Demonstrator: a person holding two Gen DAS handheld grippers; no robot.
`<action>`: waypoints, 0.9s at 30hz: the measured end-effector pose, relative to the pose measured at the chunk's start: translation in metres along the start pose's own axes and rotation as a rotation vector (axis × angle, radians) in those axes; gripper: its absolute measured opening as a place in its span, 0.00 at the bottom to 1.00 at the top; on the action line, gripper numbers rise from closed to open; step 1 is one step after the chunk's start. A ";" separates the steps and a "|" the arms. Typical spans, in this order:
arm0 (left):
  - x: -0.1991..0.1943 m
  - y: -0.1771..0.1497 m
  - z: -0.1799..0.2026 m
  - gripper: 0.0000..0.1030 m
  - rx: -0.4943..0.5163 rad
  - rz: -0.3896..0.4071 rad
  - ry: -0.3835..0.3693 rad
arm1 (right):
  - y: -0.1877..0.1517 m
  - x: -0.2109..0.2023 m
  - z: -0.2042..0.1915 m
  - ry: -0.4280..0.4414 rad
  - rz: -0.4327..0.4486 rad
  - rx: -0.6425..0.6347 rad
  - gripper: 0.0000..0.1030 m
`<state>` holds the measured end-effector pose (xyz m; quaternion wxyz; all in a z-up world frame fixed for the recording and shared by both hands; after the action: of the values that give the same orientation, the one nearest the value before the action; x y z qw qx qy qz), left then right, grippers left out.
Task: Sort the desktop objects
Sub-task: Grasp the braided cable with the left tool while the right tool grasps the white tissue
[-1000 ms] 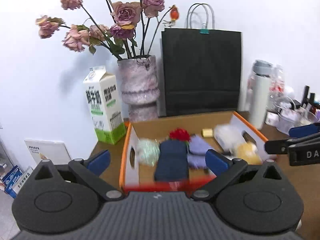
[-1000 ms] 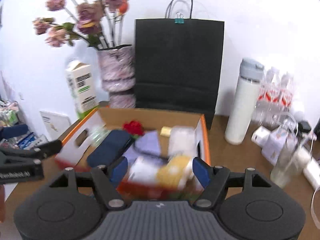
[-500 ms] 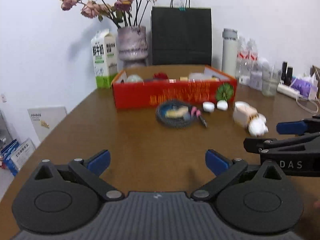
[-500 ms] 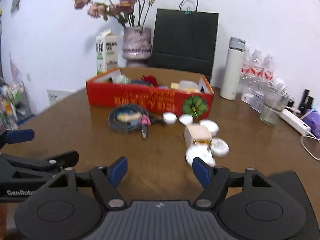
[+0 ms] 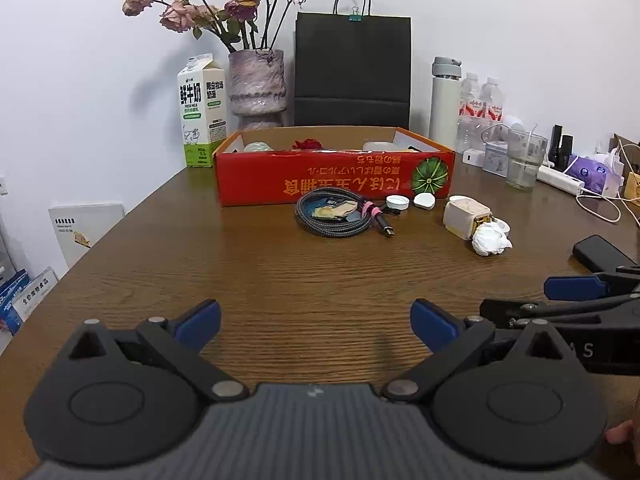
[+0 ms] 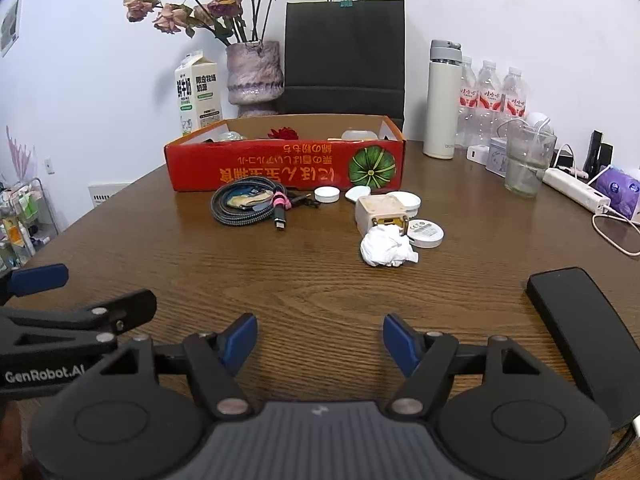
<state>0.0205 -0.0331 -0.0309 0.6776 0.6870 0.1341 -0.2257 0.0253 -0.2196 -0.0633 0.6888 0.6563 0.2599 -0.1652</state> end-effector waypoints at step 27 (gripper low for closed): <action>0.183 0.093 -0.040 0.40 -0.133 -0.125 -0.131 | 0.054 0.096 0.050 -0.032 -0.054 0.096 0.54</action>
<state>0.2291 -0.0198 -0.0403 0.7135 0.6145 0.1468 -0.3028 0.1405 -0.2540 -0.0745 0.6561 0.6784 0.2581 -0.2065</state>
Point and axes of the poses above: each gripper's, at about its wrist camera, not at the fingertips, and x roughly the way its jaws point, z to its right, y to its top, the point moved 10 cm from there along x, roughly the way its jaws point, and after that the axes turned 4 degrees about -y, right-handed, at the moved point
